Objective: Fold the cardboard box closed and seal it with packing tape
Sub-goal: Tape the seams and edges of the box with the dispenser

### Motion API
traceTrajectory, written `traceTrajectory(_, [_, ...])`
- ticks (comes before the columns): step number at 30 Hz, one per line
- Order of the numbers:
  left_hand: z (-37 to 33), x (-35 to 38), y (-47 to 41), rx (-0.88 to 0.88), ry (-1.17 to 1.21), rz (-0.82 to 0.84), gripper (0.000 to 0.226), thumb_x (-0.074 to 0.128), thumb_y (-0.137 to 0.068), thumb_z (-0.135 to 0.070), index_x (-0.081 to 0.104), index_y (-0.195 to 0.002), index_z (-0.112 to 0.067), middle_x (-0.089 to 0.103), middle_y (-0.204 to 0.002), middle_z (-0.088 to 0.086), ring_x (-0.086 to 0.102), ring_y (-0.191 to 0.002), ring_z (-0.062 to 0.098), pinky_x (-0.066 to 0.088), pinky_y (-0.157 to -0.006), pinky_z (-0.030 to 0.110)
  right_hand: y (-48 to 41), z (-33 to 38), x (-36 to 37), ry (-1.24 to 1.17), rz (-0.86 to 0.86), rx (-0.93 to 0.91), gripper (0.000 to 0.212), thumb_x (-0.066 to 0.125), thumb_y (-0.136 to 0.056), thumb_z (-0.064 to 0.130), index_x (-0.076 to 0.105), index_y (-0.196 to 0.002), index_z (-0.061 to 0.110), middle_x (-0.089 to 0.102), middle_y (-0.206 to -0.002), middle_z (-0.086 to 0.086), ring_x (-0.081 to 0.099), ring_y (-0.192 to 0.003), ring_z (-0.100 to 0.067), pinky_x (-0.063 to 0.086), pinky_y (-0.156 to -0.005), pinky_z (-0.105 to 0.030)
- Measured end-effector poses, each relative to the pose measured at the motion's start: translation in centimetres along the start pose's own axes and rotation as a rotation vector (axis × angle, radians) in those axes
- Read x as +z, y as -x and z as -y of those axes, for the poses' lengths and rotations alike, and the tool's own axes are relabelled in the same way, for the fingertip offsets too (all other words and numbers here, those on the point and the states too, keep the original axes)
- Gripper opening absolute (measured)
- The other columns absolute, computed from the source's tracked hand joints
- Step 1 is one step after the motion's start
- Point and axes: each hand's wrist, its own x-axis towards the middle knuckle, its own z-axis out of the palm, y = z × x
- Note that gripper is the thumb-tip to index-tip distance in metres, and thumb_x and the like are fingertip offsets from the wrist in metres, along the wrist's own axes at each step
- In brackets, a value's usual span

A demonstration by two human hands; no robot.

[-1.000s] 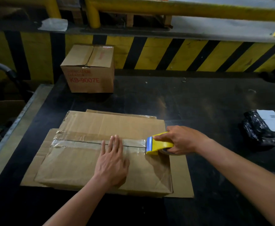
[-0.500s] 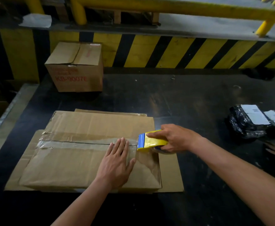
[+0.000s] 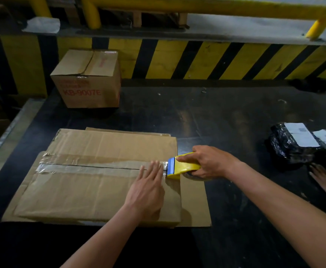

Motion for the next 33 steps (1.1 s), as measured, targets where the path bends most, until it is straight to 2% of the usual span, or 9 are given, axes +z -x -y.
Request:
traceTrajectory(4, [-0.2,2.0,0.3,0.008,0.016,-0.049,0.067,0.009,-0.102,-0.052,-0.008,-0.157,-0.018,-0.009,-0.168,-0.001,-0.014,-0.155,0.014,-0.011,-0.125,0.036,0.2,-0.2,0.2,-0.032,-0.011,-0.005,0.058,0.057,-0.084,0.063,0.040,-0.139,0.056,0.045,-0.093,0.007,0.049,-0.088,-0.015,0.048,-0.074,-0.036])
traceTrajectory(8, [-0.1,2.0,0.2,0.006,0.003,-0.061,0.072,0.002,-0.097,-0.057,-0.009,-0.157,-0.018,-0.015,-0.165,-0.004,-0.014,-0.156,0.013,-0.013,-0.124,0.034,0.7,-0.8,0.0,-0.073,-0.019,-0.036,0.060,0.058,-0.083,0.062,0.040,-0.139,0.055,0.048,-0.092,0.004,0.050,-0.086,-0.016,0.047,-0.074,-0.036])
traceTrajectory(10, [-0.1,2.0,0.2,-0.007,-0.005,-0.050,0.075,0.005,-0.097,-0.057,-0.003,-0.160,-0.016,-0.011,-0.166,-0.002,-0.010,-0.156,0.013,-0.011,-0.124,0.034,1.1,-1.5,-0.3,-0.085,-0.016,-0.045,0.059,0.060,-0.083,0.060,0.041,-0.139,0.055,0.050,-0.093,0.002,0.051,-0.086,-0.016,0.047,-0.073,-0.036])
traceTrajectory(14, [-0.2,2.0,0.3,-0.011,-0.004,-0.096,0.073,0.020,-0.102,-0.053,0.018,-0.162,-0.011,0.012,-0.169,0.003,0.006,-0.157,0.015,-0.004,-0.124,0.034,1.7,-2.9,-0.7,-0.084,0.036,-0.039,0.064,0.060,-0.083,0.058,0.037,-0.142,0.054,0.049,-0.095,0.005,0.047,-0.087,-0.012,0.047,-0.077,-0.036])
traceTrajectory(18, [-0.3,1.5,0.4,-0.001,0.012,-0.070,0.073,0.019,-0.103,-0.053,0.005,-0.163,-0.015,-0.004,-0.169,-0.001,-0.010,-0.155,0.010,-0.011,-0.124,0.032,2.6,-3.9,-0.2,-0.119,0.050,-0.020,0.063,0.062,-0.084,0.055,0.035,-0.142,0.057,0.042,-0.090,0.014,0.044,-0.087,-0.010,0.044,-0.077,-0.032])
traceTrajectory(24, [-2.1,0.8,-0.5,-0.044,-0.003,-0.046,0.079,0.018,-0.093,-0.045,0.008,-0.162,-0.008,0.001,-0.171,0.009,-0.006,-0.158,0.018,-0.007,-0.128,0.039,2.4,-4.1,0.8,-0.108,-0.009,-0.059,0.059,0.062,-0.084,0.057,0.043,-0.140,0.052,0.047,-0.089,0.009,0.045,-0.082,-0.009,0.036,-0.070,-0.027])
traceTrajectory(26, [-3.0,1.1,-0.8,0.030,0.004,-0.021,0.082,0.009,-0.086,-0.041,-0.001,-0.162,-0.010,-0.004,-0.171,0.007,-0.013,-0.156,0.018,-0.014,-0.125,0.036,2.5,-4.2,0.9,-0.105,-0.019,-0.064,0.059,0.061,-0.084,0.060,0.045,-0.140,0.050,0.048,-0.089,0.007,0.045,-0.080,-0.010,0.037,-0.070,-0.028])
traceTrajectory(28, [-3.4,1.8,-1.0,0.065,0.023,-0.030,0.076,0.007,-0.089,-0.040,-0.007,-0.158,-0.014,-0.005,-0.171,0.004,-0.016,-0.154,0.015,-0.015,-0.125,0.034,2.7,-4.3,1.1,-0.114,-0.022,-0.059,0.059,0.060,-0.084,0.061,0.045,-0.139,0.050,0.049,-0.090,0.006,0.046,-0.080,-0.010,0.040,-0.070,-0.030])
traceTrajectory(33, [-3.1,3.0,-1.3,0.024,0.031,-0.072,0.071,0.013,-0.102,-0.052,0.007,-0.163,-0.016,-0.002,-0.169,0.000,-0.008,-0.157,0.014,-0.010,-0.125,0.036,2.9,-4.8,1.1,-0.130,-0.045,-0.053,0.059,0.063,-0.084,0.058,0.043,-0.140,0.053,0.044,-0.086,0.009,0.041,-0.077,-0.007,0.033,-0.068,-0.026])
